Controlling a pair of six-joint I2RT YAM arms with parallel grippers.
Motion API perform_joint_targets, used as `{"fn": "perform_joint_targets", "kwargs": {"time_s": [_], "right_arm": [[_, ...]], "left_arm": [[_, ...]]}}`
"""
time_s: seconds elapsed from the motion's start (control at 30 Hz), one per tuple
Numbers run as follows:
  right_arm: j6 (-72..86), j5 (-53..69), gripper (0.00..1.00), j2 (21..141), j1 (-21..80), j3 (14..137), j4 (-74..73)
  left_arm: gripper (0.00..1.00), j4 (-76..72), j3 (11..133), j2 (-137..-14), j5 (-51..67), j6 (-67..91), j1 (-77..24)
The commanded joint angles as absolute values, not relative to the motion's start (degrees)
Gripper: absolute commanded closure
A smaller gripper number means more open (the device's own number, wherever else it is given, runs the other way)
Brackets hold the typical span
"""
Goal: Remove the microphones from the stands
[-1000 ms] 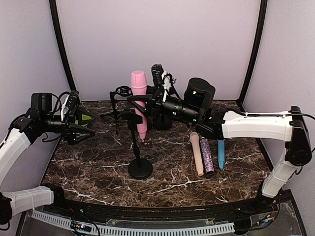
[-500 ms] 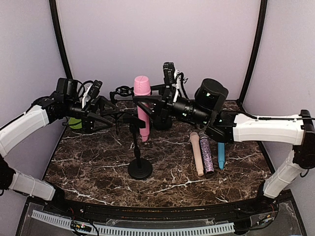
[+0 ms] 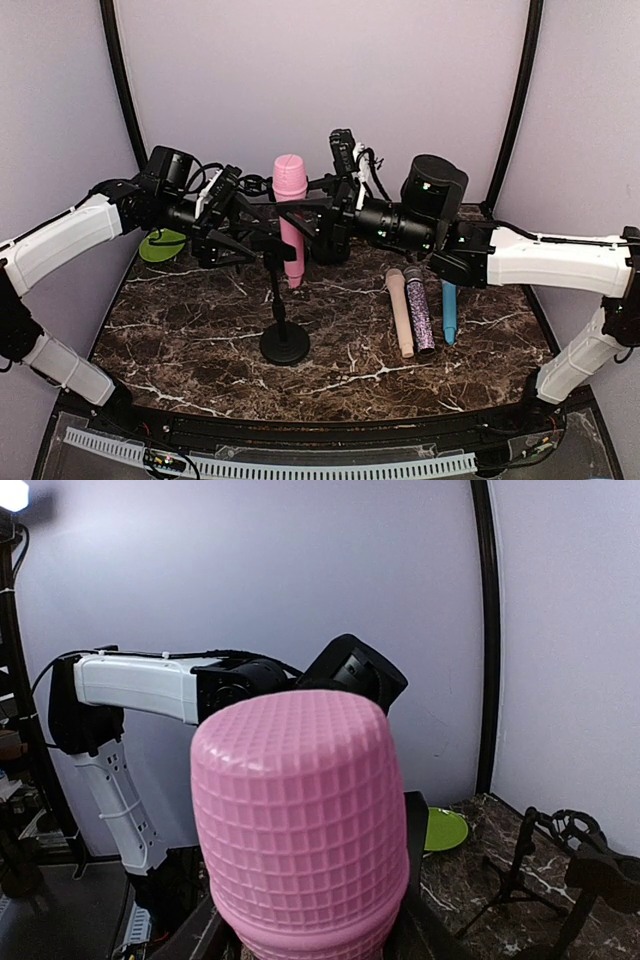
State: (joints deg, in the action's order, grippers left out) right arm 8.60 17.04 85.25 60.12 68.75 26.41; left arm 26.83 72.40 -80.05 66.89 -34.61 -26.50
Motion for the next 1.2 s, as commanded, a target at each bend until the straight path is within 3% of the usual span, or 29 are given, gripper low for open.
{"fn": "perform_joint_targets", "kwargs": {"time_s": [0.0, 0.3, 0.43, 0.6, 0.77, 0.9, 1.0, 1.17], "right_arm": [[7.66, 16.50, 0.54, 85.40, 60.64, 71.55, 25.02], [7.21, 15.30, 0.62, 86.31, 60.73, 72.86, 23.27], [7.14, 15.21, 0.63, 86.31, 60.82, 72.95, 23.23], [6.94, 15.04, 0.59, 86.40, 60.91, 72.99, 22.44], [7.34, 15.03, 0.54, 86.74, 61.10, 72.70, 22.68], [6.01, 15.36, 0.55, 87.22, 61.96, 73.04, 22.71], [4.66, 13.61, 0.66, 87.38, 62.48, 73.95, 21.77], [2.95, 9.53, 0.95, 84.23, 62.48, 74.03, 24.44]], "left_arm": [[0.17, 28.04, 75.80, -80.50, 66.11, -37.80, -27.65], [0.37, 32.31, 75.53, -79.08, 65.30, -43.44, -28.92], [0.56, 32.11, 75.35, -78.93, 64.57, -43.54, -28.97], [0.63, 31.35, 76.09, -79.09, 64.84, -42.62, -28.94], [0.88, 31.08, 75.55, -78.69, 64.75, -42.64, -28.97], [1.00, 31.08, 75.60, -78.50, 64.16, -42.39, -29.06], [1.00, 31.36, 75.75, -78.48, 64.00, -42.69, -29.06], [1.00, 31.82, 75.51, -78.32, 63.67, -42.97, -29.07]]}}
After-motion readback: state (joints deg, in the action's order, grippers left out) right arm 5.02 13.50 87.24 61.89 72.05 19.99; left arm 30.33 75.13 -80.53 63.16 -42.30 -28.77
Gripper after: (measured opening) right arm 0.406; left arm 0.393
